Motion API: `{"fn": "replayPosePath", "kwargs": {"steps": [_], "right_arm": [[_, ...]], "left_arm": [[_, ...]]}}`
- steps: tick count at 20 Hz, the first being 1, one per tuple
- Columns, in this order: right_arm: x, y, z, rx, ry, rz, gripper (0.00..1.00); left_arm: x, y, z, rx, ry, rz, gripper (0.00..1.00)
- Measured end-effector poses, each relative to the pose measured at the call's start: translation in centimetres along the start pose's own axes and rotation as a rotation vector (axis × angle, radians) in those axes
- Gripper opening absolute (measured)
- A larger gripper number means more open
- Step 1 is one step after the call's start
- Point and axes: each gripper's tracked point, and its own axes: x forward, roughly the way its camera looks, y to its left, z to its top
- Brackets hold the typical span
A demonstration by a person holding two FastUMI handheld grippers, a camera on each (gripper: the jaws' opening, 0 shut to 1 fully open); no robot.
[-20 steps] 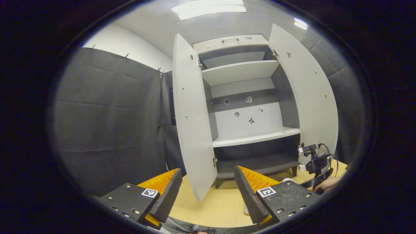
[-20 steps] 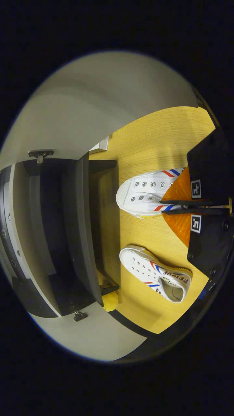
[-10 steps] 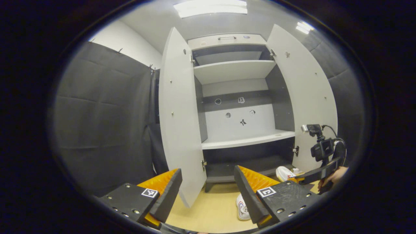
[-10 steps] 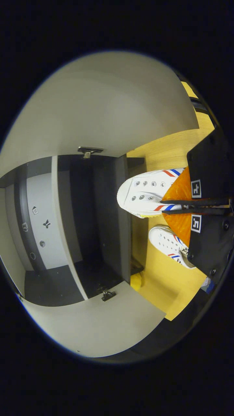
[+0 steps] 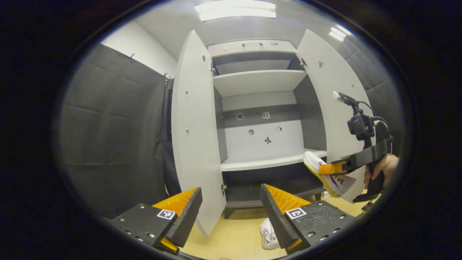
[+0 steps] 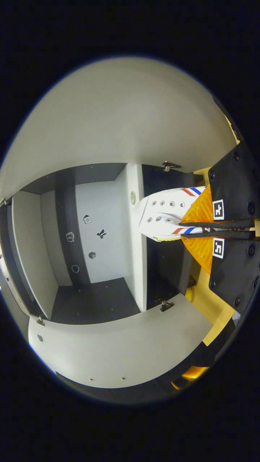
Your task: Grab one shoe with the right hand and put it into the shoe cabinet, grab the other shoe with the left hand and put it into the shoe cabinet; then close the right door with the right hand and the left door with the left hand.
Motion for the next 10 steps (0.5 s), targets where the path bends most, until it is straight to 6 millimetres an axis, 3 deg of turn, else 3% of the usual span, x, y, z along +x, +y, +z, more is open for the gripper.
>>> {"fn": "replayPosePath", "kwargs": {"steps": [6, 10], "right_arm": [[1.9, 0.7, 6.1, -0.016, -0.084, -0.003, 0.04], [4.5, 0.5, 10.0, -0.012, -0.121, -0.024, 0.0]], "left_arm": [[0.1, 0.6, -0.2, -0.019, -0.013, -0.005, 0.94], [1.0, 1.1, -0.2, -0.029, -0.017, -0.011, 0.94]]}}
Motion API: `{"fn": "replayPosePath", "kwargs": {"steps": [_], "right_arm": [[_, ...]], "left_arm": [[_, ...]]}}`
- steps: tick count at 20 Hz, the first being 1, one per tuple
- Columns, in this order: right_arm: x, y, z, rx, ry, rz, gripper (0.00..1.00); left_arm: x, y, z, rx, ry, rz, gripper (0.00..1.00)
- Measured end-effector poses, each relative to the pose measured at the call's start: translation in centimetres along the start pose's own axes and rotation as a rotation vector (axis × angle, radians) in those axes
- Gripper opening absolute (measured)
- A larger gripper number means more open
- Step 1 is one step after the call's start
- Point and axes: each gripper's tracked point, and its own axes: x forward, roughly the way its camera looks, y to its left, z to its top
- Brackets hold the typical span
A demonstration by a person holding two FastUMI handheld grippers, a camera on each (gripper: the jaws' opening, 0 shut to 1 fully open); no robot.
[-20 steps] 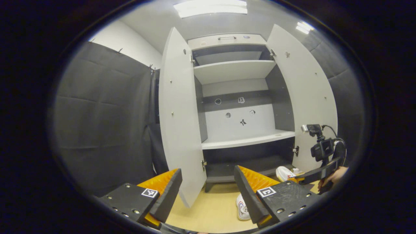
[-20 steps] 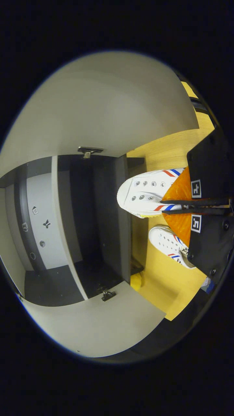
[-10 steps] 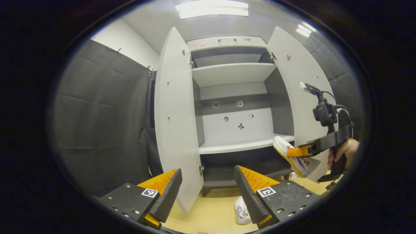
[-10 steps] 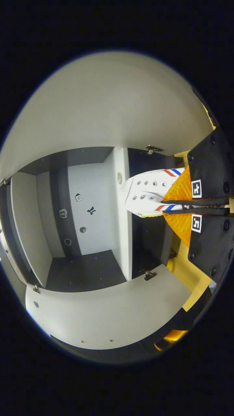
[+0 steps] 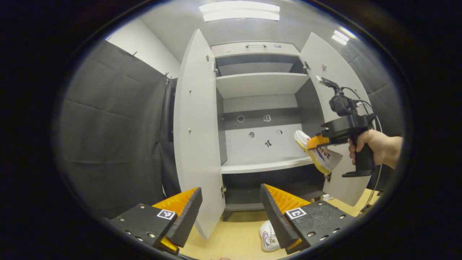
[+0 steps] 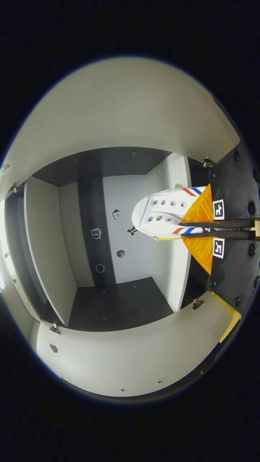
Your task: Grab one shoe with the right hand and put it into the shoe cabinet, grab the other shoe with the left hand and put it into the shoe cabinet; then close the right door with the right hand and the left door with the left hand.
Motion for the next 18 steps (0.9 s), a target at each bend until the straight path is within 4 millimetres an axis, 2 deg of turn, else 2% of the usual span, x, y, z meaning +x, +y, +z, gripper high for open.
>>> {"fn": "replayPosePath", "kwargs": {"steps": [2, 3, 4, 5, 7, 9, 11, 12, 13, 14, 18], "right_arm": [[1.4, 0.0, 1.8, -0.005, -0.03, -0.013, 0.0], [2.3, 0.0, 2.7, -0.008, -0.038, -0.018, 0.04], [2.9, 0.0, 3.2, -0.007, -0.044, -0.023, 0.0], [4.1, 0.0, 3.9, -0.006, -0.047, -0.03, 0.04], [6.1, -0.3, 4.8, -0.014, -0.043, -0.054, 0.0], [8.2, -0.5, 5.3, -0.025, -0.028, -0.076, 0.04], [10.3, -0.7, 5.1, -0.025, -0.005, -0.095, 0.04], [11.3, -0.8, 4.9, -0.025, 0.006, -0.103, 0.0], [12.3, -1.0, 4.5, -0.029, 0.025, -0.112, 0.04], [13.2, -1.3, 4.1, -0.033, 0.041, -0.123, 0.04], [15.5, -2.0, 1.8, -0.044, 0.116, -0.165, 0.04]], "left_arm": [[0.5, 0.1, -0.2, -0.004, 0.002, -0.007, 0.94], [0.8, 0.2, -0.3, -0.006, 0.003, -0.013, 0.94], [0.9, 0.2, -0.4, -0.007, 0.004, -0.019, 0.94], [1.1, 0.3, -0.5, -0.007, 0.004, -0.023, 0.94], [1.6, 0.5, -0.8, -0.008, 0.007, -0.033, 0.94], [2.1, 0.7, -1.3, -0.013, 0.012, -0.044, 0.94], [2.7, 0.8, -1.7, -0.018, 0.018, -0.053, 0.94], [3.0, 0.8, -2.0, -0.021, 0.02, -0.06, 0.94], [3.3, 0.8, -2.2, -0.021, 0.022, -0.067, 0.94], [3.6, 0.8, -2.4, -0.021, 0.024, -0.073, 0.94], [4.5, 0.4, -2.9, -0.028, 0.029, -0.098, 0.94]]}}
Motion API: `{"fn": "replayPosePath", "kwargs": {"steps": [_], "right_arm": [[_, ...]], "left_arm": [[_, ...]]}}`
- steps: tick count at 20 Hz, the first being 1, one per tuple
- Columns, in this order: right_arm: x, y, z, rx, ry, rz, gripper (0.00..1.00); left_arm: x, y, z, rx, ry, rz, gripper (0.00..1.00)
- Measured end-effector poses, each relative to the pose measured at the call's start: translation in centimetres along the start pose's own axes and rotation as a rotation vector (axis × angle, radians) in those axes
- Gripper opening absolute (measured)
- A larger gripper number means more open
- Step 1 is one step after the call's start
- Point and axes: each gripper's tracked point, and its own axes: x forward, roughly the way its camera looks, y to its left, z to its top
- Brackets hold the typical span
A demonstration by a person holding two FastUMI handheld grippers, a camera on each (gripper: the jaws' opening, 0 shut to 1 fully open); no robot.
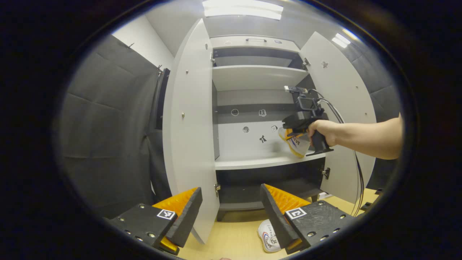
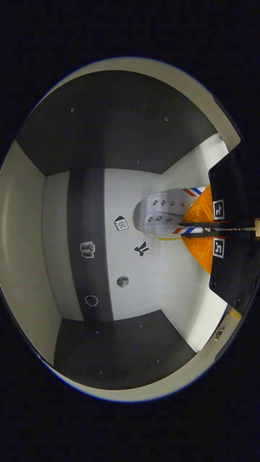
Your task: Grab one shoe with the right hand and put it into the shoe cabinet, grab the other shoe with the left hand and put it into the shoe cabinet; then close the right door with the right hand and the left door with the left hand.
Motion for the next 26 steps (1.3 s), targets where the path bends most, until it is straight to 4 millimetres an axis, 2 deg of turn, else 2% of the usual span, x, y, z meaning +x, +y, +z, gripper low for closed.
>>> {"fn": "replayPosePath", "kwargs": {"steps": [4, 5, 6, 8, 10, 13, 19, 21, 22, 24, 26], "right_arm": [[0.9, -0.6, -0.4, 0.025, 0.022, -0.029, 0.04], [1.1, -0.8, -0.6, 0.025, 0.024, -0.041, 0.1], [1.0, -1.0, 0.0, 0.023, -0.001, -0.046, 0.11], [0.4, -1.5, 1.5, 0.004, -0.061, -0.059, 0.28], [-1.5, -1.5, 2.6, -0.021, -0.105, -0.049, 0.46], [-4.7, -1.4, 3.3, -0.051, -0.174, -0.039, 1.0], [-12.4, -1.1, 2.9, -0.106, -0.293, -0.005, 1.0], [-14.8, -1.3, 2.2, -0.117, -0.318, -0.002, 0.96], [-15.9, -1.4, 1.8, -0.12, -0.331, -0.001, 0.99], [-18.0, -1.4, 0.8, -0.122, -0.346, 0.006, 0.96], [-19.5, -1.6, -0.4, -0.131, -0.346, 0.01, 1.0]], "left_arm": [[0.8, -0.5, -0.3, 0.005, 0.005, -0.016, 0.94], [1.0, -0.6, -0.3, 0.004, 0.006, -0.019, 0.94], [1.1, -0.6, -0.4, 0.002, 0.009, -0.021, 0.94], [1.5, -0.8, -0.6, -0.005, 0.014, -0.025, 0.94], [1.9, -1.2, -0.7, -0.01, 0.02, -0.036, 0.94], [2.7, -1.8, -0.8, -0.01, 0.027, -0.047, 0.94], [5.1, -2.8, -2.0, -0.008, 0.052, -0.086, 0.94], [6.1, -3.3, -2.6, -0.011, 0.067, -0.102, 0.94], [6.5, -3.5, -3.0, -0.015, 0.074, -0.111, 0.94], [7.5, -4.0, -4.0, -0.017, 0.091, -0.129, 0.94], [8.3, -4.7, -5.1, -0.012, 0.117, -0.149, 0.94]]}}
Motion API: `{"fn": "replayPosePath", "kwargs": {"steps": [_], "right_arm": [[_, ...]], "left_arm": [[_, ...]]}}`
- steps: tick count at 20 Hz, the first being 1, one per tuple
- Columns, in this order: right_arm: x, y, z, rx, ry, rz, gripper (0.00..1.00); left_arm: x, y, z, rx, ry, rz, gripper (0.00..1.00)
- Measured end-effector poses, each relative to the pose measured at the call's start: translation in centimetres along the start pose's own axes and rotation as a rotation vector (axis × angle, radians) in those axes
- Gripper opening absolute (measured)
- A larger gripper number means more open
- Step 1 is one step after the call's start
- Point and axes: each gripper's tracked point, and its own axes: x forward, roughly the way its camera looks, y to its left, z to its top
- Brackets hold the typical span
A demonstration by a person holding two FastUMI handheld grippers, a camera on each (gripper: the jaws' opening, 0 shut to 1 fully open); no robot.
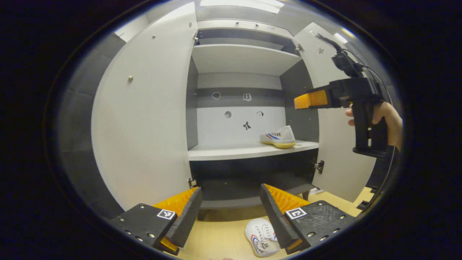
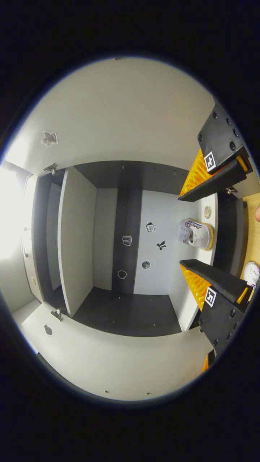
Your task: Grab one shoe with the right hand and put it into the shoe cabinet, grab the other shoe with the left hand and put it into the shoe cabinet; then close the right door with the right hand and the left door with the left hand.
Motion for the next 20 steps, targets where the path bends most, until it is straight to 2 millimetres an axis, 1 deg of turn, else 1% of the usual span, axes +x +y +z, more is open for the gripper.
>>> {"fn": "replayPosePath", "kwargs": {"steps": [2, 4, 6, 9, 12, 13, 15, 16, 17, 18, 20], "right_arm": [[-1.4, -0.2, -0.8, -0.019, 0.006, 0.003, 0.99], [-2.8, -0.3, -1.9, -0.031, 0.025, 0.006, 1.0], [-4.0, -0.4, -2.8, -0.028, 0.035, 0.005, 1.0], [-5.6, -0.7, -4.1, -0.016, 0.052, -0.008, 0.99], [-6.4, -1.1, -5.3, -0.019, 0.078, -0.018, 0.98], [-6.6, -1.2, -5.6, -0.021, 0.086, -0.023, 0.98], [-7.0, -1.4, -6.4, -0.018, 0.103, -0.029, 0.98], [-7.2, -1.4, -6.7, -0.013, 0.113, -0.031, 0.98], [-7.4, -1.4, -7.0, -0.008, 0.121, -0.031, 0.96], [-7.6, -1.5, -7.2, -0.004, 0.127, -0.035, 0.98], [-7.9, -1.6, -7.5, -0.005, 0.137, -0.042, 0.98]], "left_arm": [[1.1, -0.7, -1.3, 0.005, 0.03, -0.023, 0.94], [2.1, -1.4, -3.3, 0.005, 0.074, -0.048, 0.94], [2.8, -2.2, -5.8, 0.001, 0.124, -0.075, 0.94], [3.7, -3.2, -10.5, 0.007, 0.215, -0.102, 0.94], [4.0, -3.8, -14.2, 0.006, 0.298, -0.125, 0.94], [4.3, -4.1, -15.8, 0.004, 0.327, -0.134, 0.94], [4.6, -4.6, -18.1, 0.001, 0.382, -0.147, 0.94], [4.7, -4.8, -19.7, -0.002, 0.414, -0.155, 0.94], [4.7, -5.0, -20.8, -0.004, 0.439, -0.162, 0.94], [4.6, -5.2, -22.0, -0.004, 0.464, -0.166, 0.94], [4.8, -5.5, -24.2, -0.006, 0.512, -0.172, 0.94]]}}
